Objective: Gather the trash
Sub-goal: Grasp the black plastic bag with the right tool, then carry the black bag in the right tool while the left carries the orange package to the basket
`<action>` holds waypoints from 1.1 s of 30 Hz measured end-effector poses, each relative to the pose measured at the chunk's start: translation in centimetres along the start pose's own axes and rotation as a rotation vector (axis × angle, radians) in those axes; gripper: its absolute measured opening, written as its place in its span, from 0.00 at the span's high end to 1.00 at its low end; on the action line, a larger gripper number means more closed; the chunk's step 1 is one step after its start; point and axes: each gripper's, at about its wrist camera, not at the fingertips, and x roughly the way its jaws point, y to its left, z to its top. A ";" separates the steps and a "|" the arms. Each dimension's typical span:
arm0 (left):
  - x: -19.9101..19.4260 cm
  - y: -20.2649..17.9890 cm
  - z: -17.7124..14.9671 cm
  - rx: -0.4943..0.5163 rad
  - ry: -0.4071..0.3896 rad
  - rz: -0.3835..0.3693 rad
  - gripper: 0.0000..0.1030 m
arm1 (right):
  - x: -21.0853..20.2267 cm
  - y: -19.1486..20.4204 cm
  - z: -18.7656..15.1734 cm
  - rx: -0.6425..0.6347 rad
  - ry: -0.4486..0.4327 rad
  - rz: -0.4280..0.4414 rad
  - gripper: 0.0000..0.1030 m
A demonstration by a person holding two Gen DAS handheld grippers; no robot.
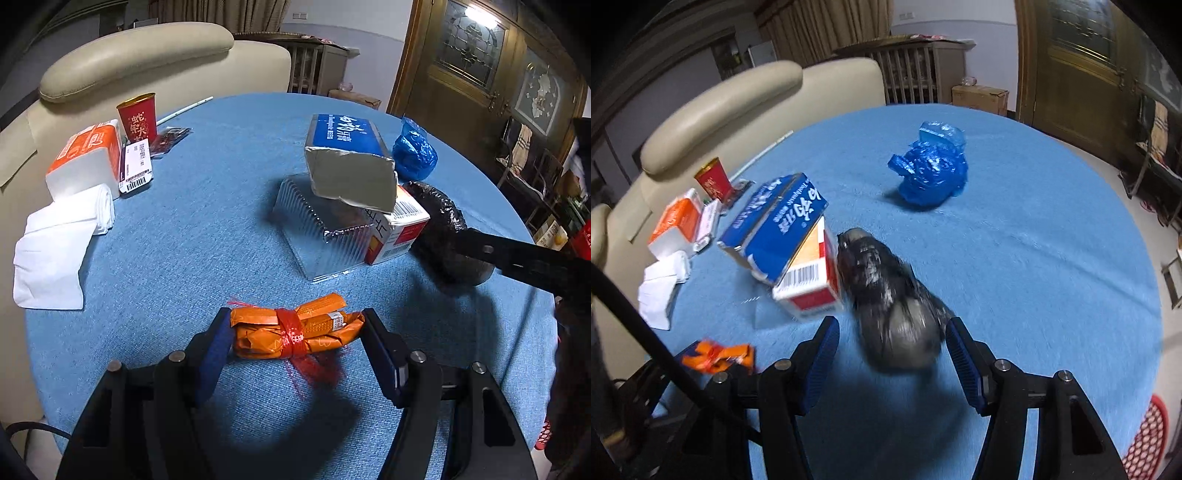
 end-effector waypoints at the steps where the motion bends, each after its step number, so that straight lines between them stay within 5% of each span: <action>1: 0.0 0.0 0.0 -0.002 0.001 0.000 0.32 | 0.5 -0.1 0.2 -0.003 0.012 -0.013 0.38; 4: 0.2 0.1 0.0 0.000 0.009 -0.002 0.32 | 2.4 -0.2 0.3 -0.018 0.064 -0.015 0.40; 6: 0.2 0.1 0.1 0.000 0.011 -0.004 0.32 | 3.0 -0.1 0.1 -0.021 0.076 -0.006 0.57; 8: 0.3 0.1 0.2 0.001 0.010 -0.004 0.32 | 3.1 -0.1 -0.2 -0.012 0.079 0.005 0.61; 33: -3.0 -4.2 -0.7 0.128 -0.028 -0.022 0.32 | -7.7 -5.1 -7.2 0.205 -0.089 0.041 0.62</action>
